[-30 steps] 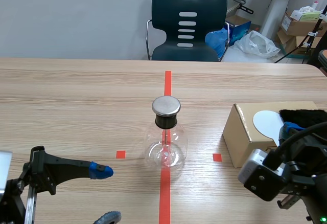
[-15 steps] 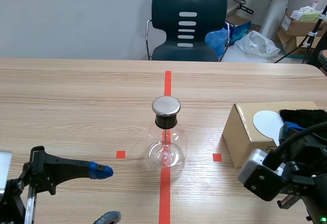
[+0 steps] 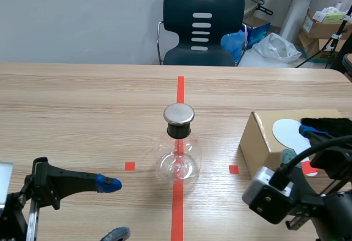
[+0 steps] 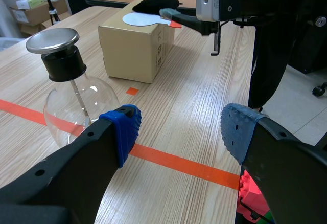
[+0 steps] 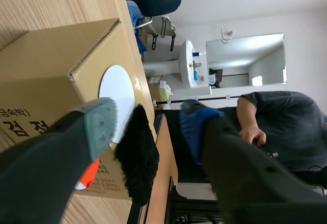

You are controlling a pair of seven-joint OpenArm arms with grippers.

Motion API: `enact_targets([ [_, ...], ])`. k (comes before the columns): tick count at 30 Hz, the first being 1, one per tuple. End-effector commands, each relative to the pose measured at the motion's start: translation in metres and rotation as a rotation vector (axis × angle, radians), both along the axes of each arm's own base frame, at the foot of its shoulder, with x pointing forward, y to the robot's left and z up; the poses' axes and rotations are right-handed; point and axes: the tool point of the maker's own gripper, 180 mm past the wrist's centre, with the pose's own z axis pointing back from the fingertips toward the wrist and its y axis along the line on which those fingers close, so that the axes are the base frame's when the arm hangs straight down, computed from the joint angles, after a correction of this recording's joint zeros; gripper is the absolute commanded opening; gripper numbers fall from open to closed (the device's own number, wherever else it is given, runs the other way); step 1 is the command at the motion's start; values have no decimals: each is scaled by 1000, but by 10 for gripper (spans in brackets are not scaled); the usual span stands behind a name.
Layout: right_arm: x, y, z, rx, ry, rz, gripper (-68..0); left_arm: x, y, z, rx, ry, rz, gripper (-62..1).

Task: Do the electroscope experiment

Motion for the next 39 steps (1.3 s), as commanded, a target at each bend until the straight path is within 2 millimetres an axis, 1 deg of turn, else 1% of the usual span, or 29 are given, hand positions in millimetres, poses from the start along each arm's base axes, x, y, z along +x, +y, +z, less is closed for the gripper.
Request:
enact_targets([
  [1,1,4,7,3,-31,0,-291,2,-3,7,-30,-9,2,-245],
  [6,-6,13,-1,2,-26,7,-77,2,-3,7,-30,-9,2,-245],
  [8,-10,15,-6,-2,-25,15,-5,2,-3,7,-31,-9,2,-245],
  [9,-11,16,-9,-3,-22,18,4,2,-3,7,-31,-9,2,-245],
  [14,-22,17,-27,-31,2,21,4,2,-3,7,-32,-9,2,-245],
  [18,-26,17,-35,-53,-1,36,4,2,-3,7,-32,-9,2,-245],
  [32,-6,-19,-26,-61,-46,-6,4,2,-3,7,-32,-9,2,-245],
  [39,-1,-34,-23,-60,-47,-23,4,2,-3,7,-32,-9,2,-245],
])
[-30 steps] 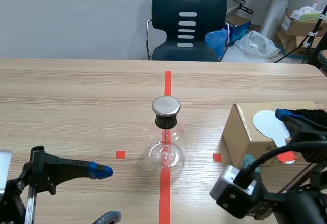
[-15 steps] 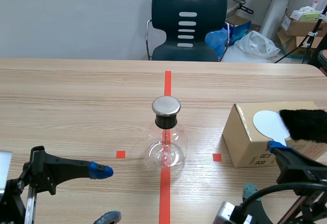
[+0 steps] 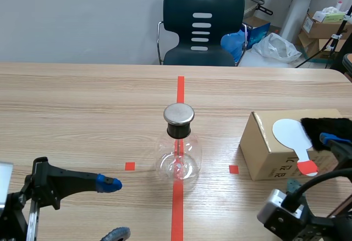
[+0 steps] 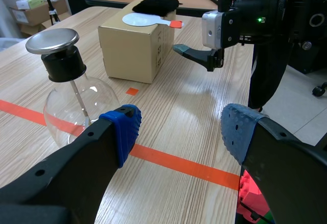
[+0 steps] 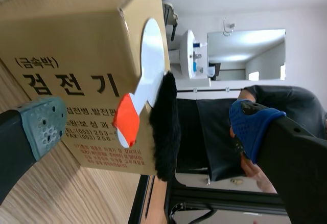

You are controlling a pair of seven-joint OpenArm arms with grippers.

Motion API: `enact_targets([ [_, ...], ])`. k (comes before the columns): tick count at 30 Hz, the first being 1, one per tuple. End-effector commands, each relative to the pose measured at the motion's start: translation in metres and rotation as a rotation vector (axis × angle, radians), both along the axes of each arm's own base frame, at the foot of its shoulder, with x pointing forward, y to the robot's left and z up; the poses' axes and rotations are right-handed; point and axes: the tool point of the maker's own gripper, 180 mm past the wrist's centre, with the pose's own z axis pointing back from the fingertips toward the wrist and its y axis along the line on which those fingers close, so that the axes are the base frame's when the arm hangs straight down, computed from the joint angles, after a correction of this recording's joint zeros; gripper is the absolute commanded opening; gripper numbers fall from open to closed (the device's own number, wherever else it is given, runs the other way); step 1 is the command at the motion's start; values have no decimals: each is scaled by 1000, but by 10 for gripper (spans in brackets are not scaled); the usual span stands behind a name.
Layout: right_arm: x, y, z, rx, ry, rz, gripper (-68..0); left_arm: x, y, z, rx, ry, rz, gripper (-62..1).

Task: Do the electroscope experiment

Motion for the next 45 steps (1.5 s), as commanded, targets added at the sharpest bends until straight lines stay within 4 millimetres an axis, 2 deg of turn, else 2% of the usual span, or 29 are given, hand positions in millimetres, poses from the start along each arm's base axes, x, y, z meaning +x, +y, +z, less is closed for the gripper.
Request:
enact_targets([
  [1,9,-2,16,-6,-63,13,4,2,-3,7,-31,-8,2,-245],
  [15,11,-5,18,-8,-68,16,2,2,-3,7,-31,-8,2,-245],
  [21,11,-7,17,-9,-67,4,-238,2,-3,7,-31,-8,2,-245],
  [24,11,-7,17,-9,-66,1,-309,2,-3,7,-31,-8,2,-245],
  [35,15,-12,19,-12,-74,-27,-485,2,-3,6,-30,-8,2,-245],
  [43,14,-9,16,-14,-56,-11,-491,2,-3,7,-30,-9,2,-245],
  [45,14,-9,16,-13,-56,-11,-532,2,-3,7,-30,-9,2,-245],
])
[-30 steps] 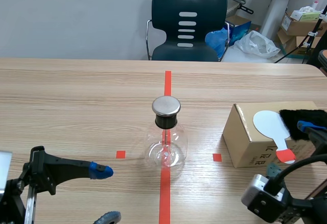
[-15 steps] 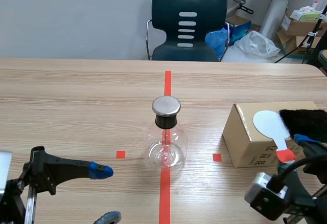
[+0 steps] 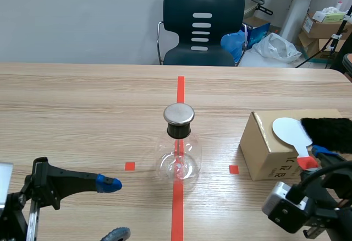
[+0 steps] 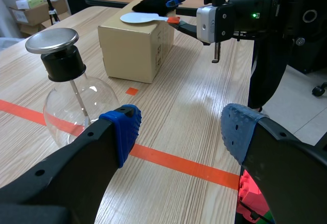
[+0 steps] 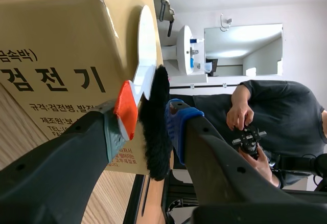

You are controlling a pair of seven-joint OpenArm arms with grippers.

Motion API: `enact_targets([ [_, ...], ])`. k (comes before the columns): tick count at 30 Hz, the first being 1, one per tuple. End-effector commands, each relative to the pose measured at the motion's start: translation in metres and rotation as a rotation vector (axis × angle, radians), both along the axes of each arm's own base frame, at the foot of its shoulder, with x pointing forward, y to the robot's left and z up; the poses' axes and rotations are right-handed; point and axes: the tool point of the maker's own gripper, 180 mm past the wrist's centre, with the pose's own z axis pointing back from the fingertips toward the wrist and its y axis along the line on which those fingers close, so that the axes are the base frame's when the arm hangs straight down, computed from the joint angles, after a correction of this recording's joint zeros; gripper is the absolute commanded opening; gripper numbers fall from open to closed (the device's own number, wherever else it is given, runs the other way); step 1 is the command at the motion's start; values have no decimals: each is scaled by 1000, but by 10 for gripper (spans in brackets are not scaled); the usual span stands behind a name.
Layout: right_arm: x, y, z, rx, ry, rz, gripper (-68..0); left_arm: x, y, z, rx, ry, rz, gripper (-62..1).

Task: Do the electroscope experiment

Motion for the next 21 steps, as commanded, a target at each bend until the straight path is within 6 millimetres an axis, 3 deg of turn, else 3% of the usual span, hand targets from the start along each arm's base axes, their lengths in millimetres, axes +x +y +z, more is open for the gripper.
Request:
enact_targets([
  [1,7,-1,11,-7,-40,6,-573,2,-3,7,-31,-9,2,-245],
  [3,7,-2,11,-7,-40,5,-663,2,-3,7,-31,-9,2,-245],
  [21,6,-1,8,-9,-22,7,-665,2,-3,7,-31,-9,2,-245],
])
